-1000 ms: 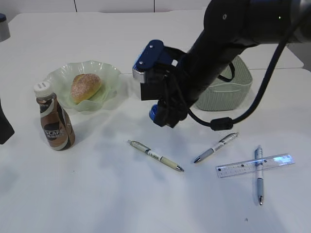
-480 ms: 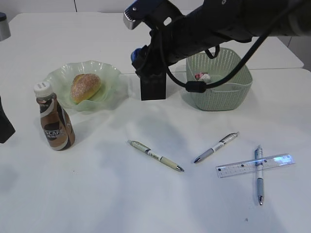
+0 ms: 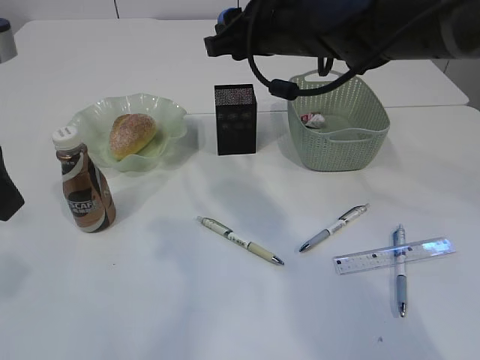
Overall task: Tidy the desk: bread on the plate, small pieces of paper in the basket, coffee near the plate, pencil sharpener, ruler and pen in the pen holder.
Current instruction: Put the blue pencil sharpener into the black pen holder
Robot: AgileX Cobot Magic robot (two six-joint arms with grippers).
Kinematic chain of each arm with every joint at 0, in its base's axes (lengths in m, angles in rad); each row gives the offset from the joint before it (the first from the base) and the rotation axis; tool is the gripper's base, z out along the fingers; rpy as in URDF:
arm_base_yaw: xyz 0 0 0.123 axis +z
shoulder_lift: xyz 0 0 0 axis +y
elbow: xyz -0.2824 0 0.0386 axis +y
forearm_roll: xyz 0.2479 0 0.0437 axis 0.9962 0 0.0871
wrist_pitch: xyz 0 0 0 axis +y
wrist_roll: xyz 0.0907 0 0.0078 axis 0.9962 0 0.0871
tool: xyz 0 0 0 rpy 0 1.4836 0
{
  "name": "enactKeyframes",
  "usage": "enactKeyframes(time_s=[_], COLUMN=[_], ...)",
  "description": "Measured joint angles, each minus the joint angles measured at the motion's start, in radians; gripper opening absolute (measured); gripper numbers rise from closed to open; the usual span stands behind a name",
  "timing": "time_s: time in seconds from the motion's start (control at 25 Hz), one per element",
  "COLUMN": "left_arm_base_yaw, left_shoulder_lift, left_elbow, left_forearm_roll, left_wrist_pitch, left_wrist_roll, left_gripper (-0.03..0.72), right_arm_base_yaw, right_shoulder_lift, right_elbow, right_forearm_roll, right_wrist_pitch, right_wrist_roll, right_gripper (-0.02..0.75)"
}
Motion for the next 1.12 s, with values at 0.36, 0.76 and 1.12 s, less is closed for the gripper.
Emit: enactKeyframes(time_s=[0.36,0.76,1.12], left_arm_base_yaw=[0.0,0.0,0.0], left_shoulder_lift=[0.0,0.0,0.0], left_elbow=[0.0,0.0,0.0], left_forearm_roll=[-0.006,-0.007,-0.008], left_wrist_pitch=[-0.002,-0.002,-0.002], left_wrist_roll=[0.0,0.0,0.0], left_gripper=[0.255,0.251,0.25], right_arm_base_yaw=[0.002,-0.015,-0.045], right_shoulder_lift=[0.043,0.121,0.172], right_elbow=[0.0,-0.002,-0.039], right_forearm_roll=[0.021,0.066,0.064], right_wrist_pitch=[-0.044,-0.154,-0.154], right_wrist_roll=[0.0,0.0,0.0], right_gripper=[0.341,0.341,0.341])
